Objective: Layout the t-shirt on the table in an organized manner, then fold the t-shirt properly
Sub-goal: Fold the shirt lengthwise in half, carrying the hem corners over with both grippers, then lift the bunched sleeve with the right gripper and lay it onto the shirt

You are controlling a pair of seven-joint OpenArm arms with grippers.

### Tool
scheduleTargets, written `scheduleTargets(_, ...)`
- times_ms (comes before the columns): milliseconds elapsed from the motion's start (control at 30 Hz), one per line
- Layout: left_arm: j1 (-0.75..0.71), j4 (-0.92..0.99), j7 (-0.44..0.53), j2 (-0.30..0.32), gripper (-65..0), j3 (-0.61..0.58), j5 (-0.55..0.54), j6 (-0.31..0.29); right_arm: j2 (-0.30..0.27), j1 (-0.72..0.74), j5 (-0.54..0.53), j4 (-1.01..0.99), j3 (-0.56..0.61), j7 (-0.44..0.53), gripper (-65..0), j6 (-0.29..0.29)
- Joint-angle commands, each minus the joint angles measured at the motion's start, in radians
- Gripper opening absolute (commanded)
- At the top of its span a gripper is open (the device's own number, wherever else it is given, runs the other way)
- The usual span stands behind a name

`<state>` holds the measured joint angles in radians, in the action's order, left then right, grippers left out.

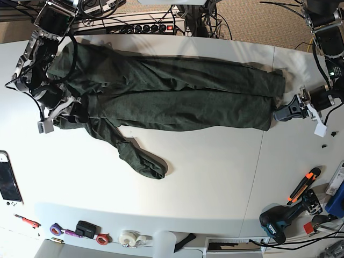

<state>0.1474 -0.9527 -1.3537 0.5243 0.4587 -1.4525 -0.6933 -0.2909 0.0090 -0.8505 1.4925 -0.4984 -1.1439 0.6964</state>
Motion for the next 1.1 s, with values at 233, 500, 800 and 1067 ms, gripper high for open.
scheduleTargets(233, 0.061, -0.016, 0.053, 0.126, -39.0, 0.006, -0.031, -0.005, -0.019, 0.115, -0.048, 0.019, -0.007, 0.027, -40.4, 0.002)
scheduleTargets(500, 0.114, -0.016, 0.068, 0.188, -39.0, 0.006, -0.031, -0.005, 0.009, 0.209, -0.037, 0.019, -0.006, 0.024, -40.3, 0.002)
scheduleTargets(800, 0.168, -0.016, 0.08, 0.196, -39.0, 0.006, -0.031, -0.005, 0.066, 0.235, 0.22, 0.017, 0.187, 0.157, -32.8, 0.002)
scheduleTargets(1067, 0.172, -0.016, 0.08, 0.196, -39.0, 0.006, -0.031, -0.005, 0.066, 0.261, 0.554, -0.032, 0.488, 0.314, -32.8, -0.113)
